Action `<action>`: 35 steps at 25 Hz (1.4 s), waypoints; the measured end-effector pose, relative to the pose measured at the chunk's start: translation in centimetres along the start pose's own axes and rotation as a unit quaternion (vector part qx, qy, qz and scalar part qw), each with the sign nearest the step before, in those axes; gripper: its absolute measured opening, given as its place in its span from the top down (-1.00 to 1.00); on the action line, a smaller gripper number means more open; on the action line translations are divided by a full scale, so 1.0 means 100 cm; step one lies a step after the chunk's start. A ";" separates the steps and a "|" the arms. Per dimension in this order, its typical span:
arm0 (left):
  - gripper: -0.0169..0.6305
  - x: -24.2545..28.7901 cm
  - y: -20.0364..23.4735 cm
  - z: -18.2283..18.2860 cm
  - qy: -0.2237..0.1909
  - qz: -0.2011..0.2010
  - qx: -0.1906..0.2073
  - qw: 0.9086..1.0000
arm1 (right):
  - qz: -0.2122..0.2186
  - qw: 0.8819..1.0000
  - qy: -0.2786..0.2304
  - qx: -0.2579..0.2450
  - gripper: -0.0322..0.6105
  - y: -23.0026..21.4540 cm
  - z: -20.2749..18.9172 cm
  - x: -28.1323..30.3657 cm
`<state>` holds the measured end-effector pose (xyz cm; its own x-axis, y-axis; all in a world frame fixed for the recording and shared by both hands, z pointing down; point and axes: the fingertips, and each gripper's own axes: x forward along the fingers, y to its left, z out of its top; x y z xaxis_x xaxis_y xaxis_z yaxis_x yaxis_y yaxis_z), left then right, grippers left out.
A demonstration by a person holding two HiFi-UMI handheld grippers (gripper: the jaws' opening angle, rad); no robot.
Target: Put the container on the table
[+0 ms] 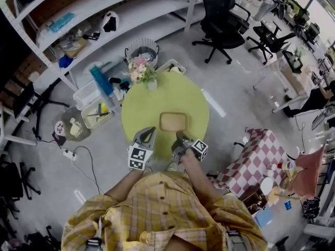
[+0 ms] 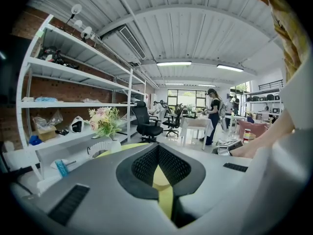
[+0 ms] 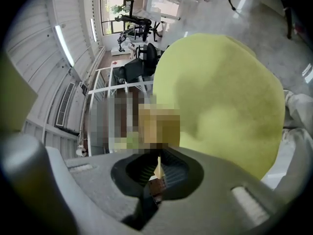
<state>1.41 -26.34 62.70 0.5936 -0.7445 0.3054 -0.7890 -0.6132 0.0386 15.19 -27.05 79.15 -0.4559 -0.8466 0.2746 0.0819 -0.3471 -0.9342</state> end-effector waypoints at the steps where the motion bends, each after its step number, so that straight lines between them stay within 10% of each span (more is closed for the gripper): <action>1: 0.93 0.000 -0.001 0.000 0.002 -0.001 0.001 1.000 | -0.003 1.000 0.000 0.002 0.86 -0.003 0.001 0.000; 35: 0.93 0.004 0.009 -0.012 0.025 0.002 0.005 1.000 | -0.062 0.998 0.001 0.003 0.85 -0.039 0.013 0.053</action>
<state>0.72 -26.91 63.99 0.5817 -0.7330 0.3527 -0.7896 -0.6130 0.0283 13.61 -30.68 84.58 -0.4642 -0.7967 0.3870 0.0309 -0.4513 -0.8919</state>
